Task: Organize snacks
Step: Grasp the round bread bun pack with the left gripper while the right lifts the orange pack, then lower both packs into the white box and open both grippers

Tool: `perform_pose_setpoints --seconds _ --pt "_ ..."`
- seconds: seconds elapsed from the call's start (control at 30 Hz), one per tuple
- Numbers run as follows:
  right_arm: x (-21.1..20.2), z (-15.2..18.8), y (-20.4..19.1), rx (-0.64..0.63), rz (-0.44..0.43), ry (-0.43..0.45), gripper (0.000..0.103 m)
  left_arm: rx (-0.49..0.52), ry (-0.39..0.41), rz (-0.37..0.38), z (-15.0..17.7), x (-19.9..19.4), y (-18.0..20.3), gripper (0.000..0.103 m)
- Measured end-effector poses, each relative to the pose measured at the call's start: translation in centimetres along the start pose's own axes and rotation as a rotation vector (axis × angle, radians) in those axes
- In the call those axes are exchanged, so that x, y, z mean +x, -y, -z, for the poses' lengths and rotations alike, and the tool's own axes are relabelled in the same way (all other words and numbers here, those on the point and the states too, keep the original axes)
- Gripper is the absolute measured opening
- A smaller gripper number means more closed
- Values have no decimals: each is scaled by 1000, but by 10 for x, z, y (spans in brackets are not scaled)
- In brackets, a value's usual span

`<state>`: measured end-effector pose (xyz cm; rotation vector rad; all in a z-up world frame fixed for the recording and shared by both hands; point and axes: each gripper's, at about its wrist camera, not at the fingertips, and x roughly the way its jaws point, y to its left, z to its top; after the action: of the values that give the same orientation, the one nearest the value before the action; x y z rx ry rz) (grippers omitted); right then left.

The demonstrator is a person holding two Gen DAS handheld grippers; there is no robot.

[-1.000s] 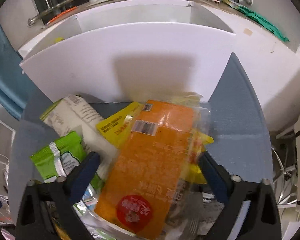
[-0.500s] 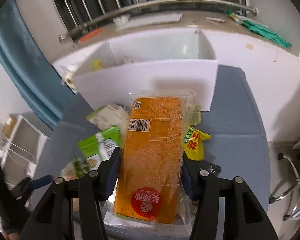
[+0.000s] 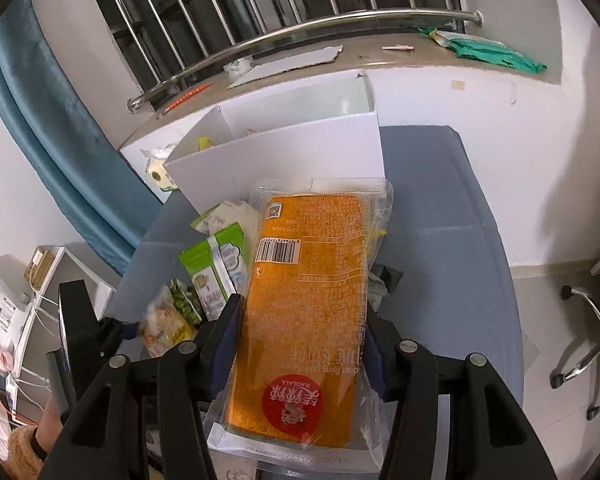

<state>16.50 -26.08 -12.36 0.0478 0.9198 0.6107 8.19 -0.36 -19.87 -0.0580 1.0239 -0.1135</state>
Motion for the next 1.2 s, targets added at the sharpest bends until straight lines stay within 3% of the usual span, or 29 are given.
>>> perform_pose_setpoints --seconds 0.13,0.33,0.43,0.67,0.8,1.0,1.17,1.2 --pt "0 0 0 -4 -9 3 58 -35 36 25 0 -18 -15 68" --pt "0 -7 -9 -16 -34 26 58 -110 158 136 -17 -61 -36 68" --pt "1 -19 -14 -18 -62 45 58 -140 233 185 -50 -81 -48 68" --pt "11 -77 -25 -63 -73 97 58 -85 377 183 -135 -104 -57 68" --pt "21 -117 -25 -73 -60 123 58 -64 392 163 -181 -91 -62 68" --pt "50 -174 -17 -77 -13 116 58 -55 352 162 -242 -54 -68 68" --pt "87 -211 -5 -84 30 90 59 -49 309 76 -274 -17 -73 70" --pt "92 -215 -3 -84 42 86 64 -56 299 55 -278 -10 -76 77"
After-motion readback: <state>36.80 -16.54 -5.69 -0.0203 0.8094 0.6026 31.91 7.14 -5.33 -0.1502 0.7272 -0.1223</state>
